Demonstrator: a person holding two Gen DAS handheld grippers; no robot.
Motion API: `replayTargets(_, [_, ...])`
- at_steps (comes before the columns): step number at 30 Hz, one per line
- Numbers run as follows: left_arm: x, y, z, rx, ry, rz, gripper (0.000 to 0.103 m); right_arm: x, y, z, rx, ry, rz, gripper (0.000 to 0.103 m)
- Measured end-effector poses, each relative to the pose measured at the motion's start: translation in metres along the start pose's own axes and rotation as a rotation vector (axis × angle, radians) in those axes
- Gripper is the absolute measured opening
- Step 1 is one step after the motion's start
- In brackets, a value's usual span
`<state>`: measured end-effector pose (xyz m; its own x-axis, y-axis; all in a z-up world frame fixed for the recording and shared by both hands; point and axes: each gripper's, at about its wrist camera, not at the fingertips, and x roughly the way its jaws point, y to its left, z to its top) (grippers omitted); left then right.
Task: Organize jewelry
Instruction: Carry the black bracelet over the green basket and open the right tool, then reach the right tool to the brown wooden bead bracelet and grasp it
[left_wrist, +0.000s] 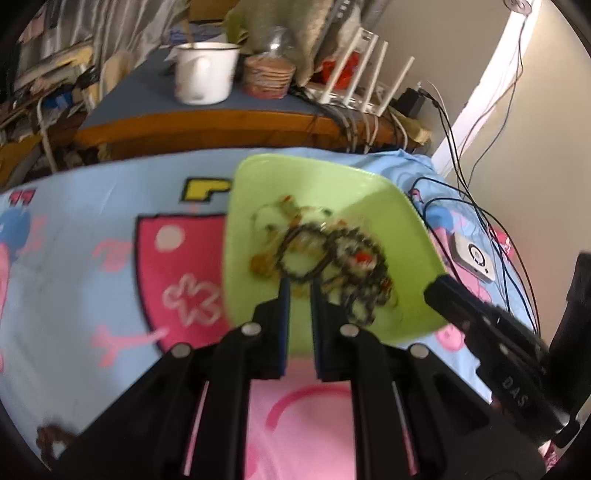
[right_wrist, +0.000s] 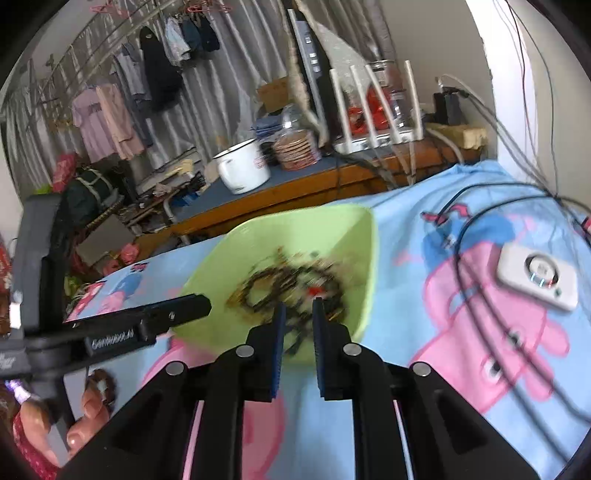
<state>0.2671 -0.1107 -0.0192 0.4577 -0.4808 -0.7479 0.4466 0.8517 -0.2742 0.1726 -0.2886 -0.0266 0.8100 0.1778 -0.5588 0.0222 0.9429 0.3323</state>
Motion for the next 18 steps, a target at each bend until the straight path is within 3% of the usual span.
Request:
replayTargets(2, [-0.023,0.01,-0.009,-0.009,-0.032,-0.002,0.009,-0.006,0.018,-0.01,-0.034,-0.013,0.027,0.0])
replayTargets(8, [-0.101,0.054,-0.057,-0.062,-0.127,0.13,0.01,-0.013,0.075,-0.037,-0.147,0.041,0.099,0.0])
replayTargets(11, [-0.129,0.087,-0.089,-0.124,-0.159,0.259,0.026,-0.006,0.108,-0.058,-0.208,0.113,0.156,0.0])
replayTargets(14, [-0.148,0.121,-0.122,-0.209,-0.156,0.344,0.03,0.004,0.133,-0.075,-0.238,0.196,0.208,0.0])
replayTargets(18, [-0.161,0.153,-0.151,-0.292,-0.136,0.359,0.031,0.014,0.162,-0.088,-0.269,0.274,0.246,0.0])
